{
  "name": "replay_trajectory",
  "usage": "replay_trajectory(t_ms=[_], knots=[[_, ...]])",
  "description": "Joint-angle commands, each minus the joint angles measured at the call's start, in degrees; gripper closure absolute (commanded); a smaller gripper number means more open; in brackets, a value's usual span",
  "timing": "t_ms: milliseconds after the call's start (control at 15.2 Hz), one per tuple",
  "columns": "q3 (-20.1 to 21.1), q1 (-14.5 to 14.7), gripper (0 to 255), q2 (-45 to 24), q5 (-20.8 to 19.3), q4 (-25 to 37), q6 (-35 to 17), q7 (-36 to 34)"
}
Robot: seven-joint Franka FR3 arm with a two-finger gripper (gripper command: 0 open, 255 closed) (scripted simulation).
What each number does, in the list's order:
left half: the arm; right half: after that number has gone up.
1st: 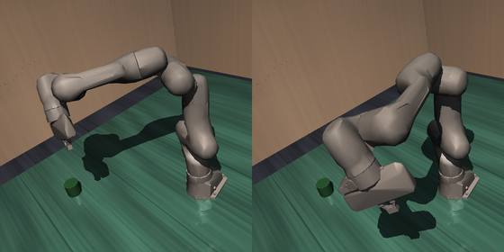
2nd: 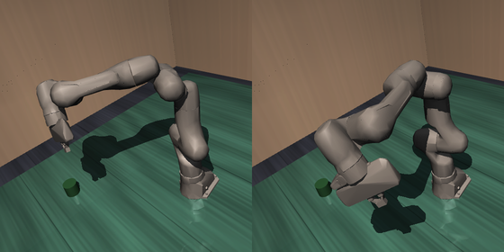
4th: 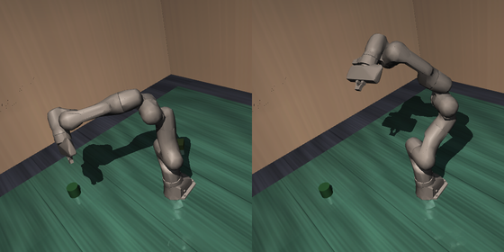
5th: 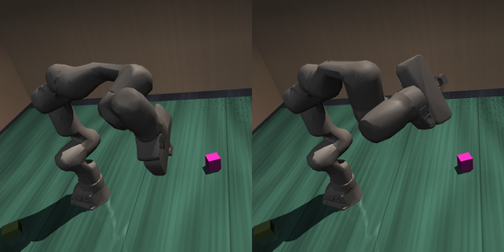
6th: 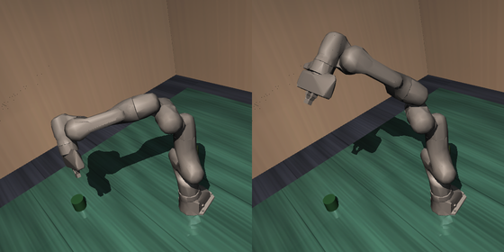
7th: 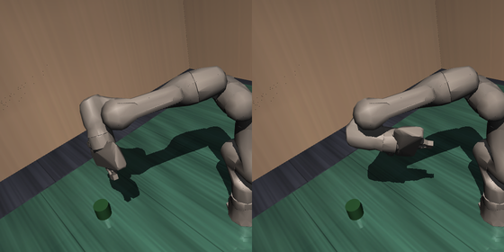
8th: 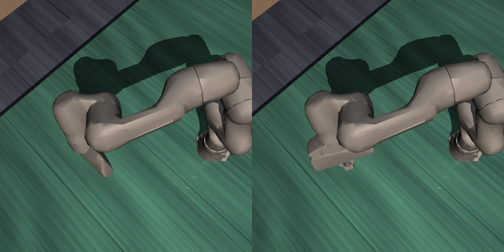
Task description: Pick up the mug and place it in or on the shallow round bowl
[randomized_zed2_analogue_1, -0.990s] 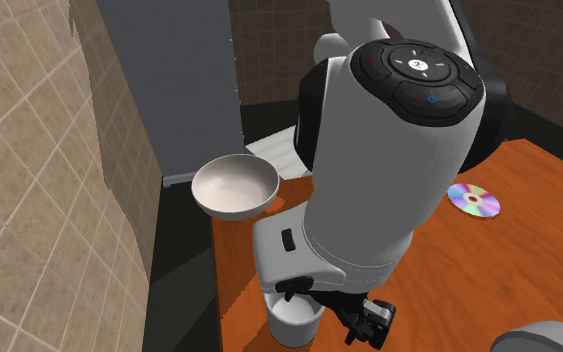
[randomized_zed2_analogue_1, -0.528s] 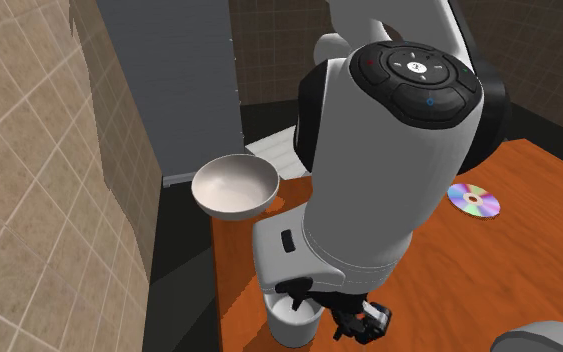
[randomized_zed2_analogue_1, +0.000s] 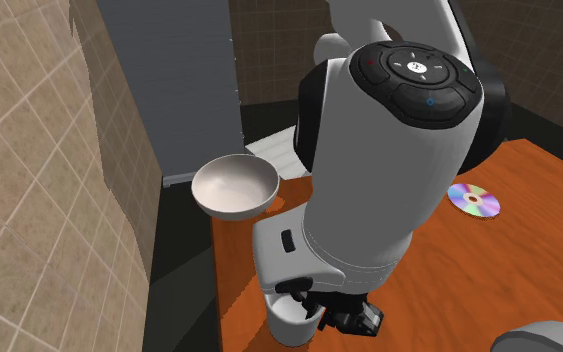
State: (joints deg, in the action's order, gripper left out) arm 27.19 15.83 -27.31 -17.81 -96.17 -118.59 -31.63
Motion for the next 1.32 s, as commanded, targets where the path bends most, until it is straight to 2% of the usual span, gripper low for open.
replay_trajectory(t_ms=[0, 1254], knots=[[0.00, 0.00, 255, 0.00, 0.00, 0.00, 0.00, 0.00], [1.49, -0.29, 255, 4.56, 3.07, 8.37, 12.28, 2.57]])
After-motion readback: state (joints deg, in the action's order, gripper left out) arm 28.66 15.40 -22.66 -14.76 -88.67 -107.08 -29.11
